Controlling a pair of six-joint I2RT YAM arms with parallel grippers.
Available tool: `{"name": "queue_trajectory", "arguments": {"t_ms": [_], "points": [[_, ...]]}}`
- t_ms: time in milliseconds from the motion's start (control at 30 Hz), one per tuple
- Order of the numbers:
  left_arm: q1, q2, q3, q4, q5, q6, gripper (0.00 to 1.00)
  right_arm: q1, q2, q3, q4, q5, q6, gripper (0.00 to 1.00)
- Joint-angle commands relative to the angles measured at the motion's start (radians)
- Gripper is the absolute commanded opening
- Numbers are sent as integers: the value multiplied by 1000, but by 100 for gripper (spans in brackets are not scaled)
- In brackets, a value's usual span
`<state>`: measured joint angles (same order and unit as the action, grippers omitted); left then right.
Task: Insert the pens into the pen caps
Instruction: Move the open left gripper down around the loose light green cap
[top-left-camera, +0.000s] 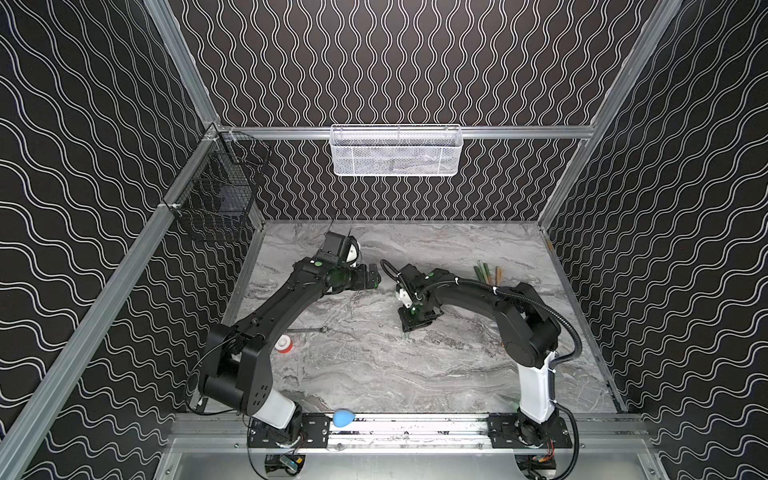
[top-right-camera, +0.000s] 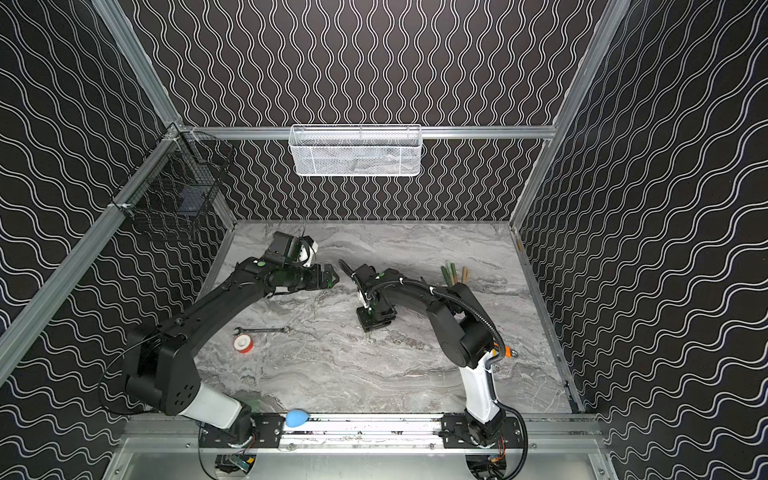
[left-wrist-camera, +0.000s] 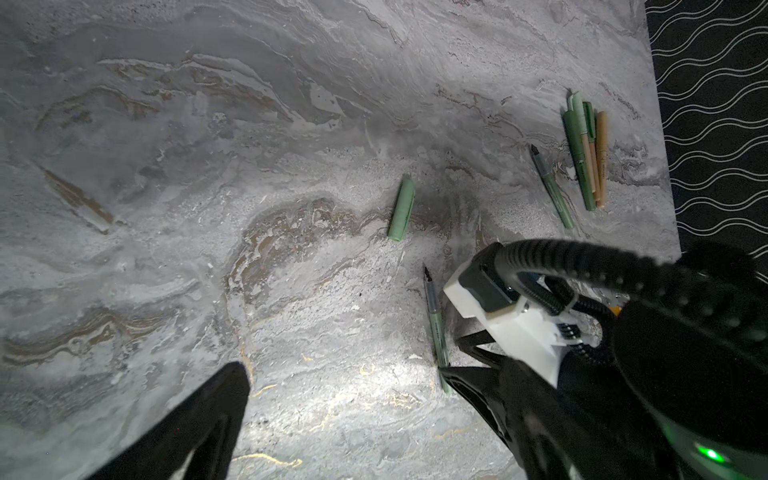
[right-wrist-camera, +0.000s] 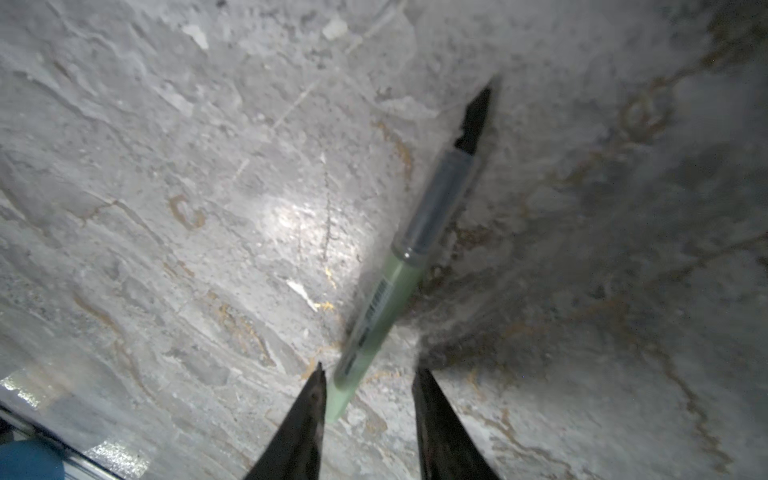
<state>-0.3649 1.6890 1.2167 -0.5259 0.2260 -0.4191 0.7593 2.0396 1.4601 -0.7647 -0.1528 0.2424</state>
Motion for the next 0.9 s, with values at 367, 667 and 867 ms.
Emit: {"name": "queue_trajectory", "arguments": {"t_ms": [367, 667, 867], "points": [[53, 2, -13, 16, 16, 46, 99, 9, 109, 69, -150, 153, 39, 20], [51, 134, 48, 7, 98, 150, 98, -22, 15, -38, -109, 147, 52, 8], [16, 247, 158, -17, 92, 202, 93, -60, -134, -154, -48, 112, 47, 5]]}}
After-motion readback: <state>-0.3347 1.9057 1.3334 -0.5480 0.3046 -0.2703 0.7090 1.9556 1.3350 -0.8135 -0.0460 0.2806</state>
